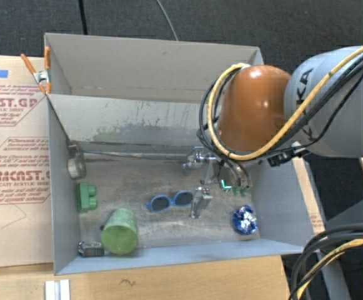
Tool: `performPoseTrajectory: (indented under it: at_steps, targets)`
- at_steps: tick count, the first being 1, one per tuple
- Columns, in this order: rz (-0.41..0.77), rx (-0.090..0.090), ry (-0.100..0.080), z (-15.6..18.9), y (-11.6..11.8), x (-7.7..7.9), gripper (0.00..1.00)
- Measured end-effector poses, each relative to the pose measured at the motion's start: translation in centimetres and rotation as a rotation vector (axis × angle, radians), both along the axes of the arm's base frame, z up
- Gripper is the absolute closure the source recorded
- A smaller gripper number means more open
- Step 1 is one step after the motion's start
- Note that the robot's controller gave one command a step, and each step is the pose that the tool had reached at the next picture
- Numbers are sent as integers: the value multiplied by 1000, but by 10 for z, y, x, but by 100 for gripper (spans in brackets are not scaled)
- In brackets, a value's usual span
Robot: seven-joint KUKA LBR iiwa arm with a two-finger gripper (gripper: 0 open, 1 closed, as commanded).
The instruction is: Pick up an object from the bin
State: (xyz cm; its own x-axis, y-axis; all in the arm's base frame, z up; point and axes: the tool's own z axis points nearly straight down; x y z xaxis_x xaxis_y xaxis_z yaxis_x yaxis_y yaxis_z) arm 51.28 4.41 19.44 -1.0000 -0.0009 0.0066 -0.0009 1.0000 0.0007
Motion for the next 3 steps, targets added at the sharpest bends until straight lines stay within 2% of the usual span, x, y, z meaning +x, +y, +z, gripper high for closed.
performPoseTrajectory:
  at_steps: [1,2,3]
  targets:
    - [241,1,-6,-119,-21,6,0]
    - [241,2,-5,-116,-20,7,100]
    - [766,2,-13,20,20,23,100]
